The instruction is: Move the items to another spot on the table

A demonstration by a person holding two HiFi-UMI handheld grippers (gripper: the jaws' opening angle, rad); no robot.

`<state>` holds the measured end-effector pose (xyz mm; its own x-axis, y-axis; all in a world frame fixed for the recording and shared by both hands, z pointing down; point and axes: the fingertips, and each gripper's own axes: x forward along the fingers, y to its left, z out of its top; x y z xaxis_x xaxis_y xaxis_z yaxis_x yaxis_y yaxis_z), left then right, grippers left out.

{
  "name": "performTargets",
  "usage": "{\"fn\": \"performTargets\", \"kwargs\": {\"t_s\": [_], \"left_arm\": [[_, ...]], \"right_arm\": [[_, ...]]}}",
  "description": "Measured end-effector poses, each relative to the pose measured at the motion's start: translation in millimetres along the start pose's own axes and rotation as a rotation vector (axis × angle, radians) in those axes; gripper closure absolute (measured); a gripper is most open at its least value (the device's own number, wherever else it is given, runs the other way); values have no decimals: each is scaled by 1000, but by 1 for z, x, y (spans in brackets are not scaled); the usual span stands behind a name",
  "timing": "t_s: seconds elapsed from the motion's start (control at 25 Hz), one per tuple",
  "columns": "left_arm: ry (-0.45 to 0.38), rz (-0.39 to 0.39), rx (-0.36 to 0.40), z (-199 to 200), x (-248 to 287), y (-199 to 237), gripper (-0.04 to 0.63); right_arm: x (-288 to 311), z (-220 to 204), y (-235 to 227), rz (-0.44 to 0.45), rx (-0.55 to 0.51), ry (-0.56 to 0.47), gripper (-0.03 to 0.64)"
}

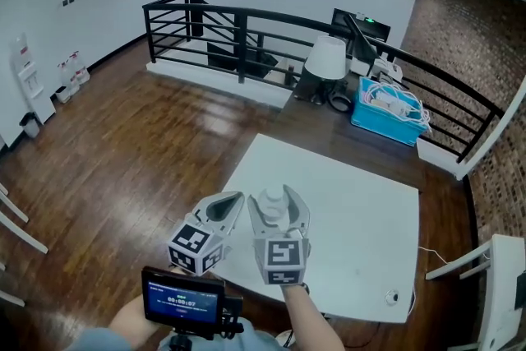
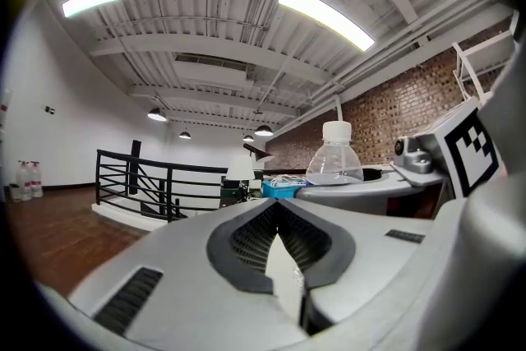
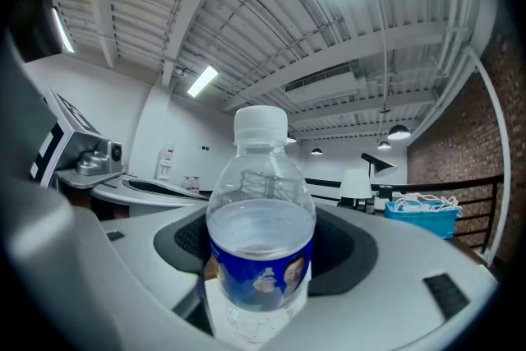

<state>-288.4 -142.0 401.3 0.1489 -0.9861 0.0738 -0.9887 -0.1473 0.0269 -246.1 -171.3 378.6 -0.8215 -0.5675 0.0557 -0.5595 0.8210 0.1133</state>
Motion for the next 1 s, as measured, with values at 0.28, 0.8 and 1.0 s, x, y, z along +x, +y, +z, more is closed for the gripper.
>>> {"fn": "performTargets", "kwargs": {"t_s": [0.28,0.8,1.0], "left_arm": [[-4,-92,-2,5,34,-67,583],[7,-302,30,12,103,-218,583],[16,-382,49,13,126,-271,583]], "right_arm": [[-46,-1,-57,-85,1,14,325],[-159,-19,-184,-301,28,33,325],[-200,-27,-227,-391,37,30,325]]}}
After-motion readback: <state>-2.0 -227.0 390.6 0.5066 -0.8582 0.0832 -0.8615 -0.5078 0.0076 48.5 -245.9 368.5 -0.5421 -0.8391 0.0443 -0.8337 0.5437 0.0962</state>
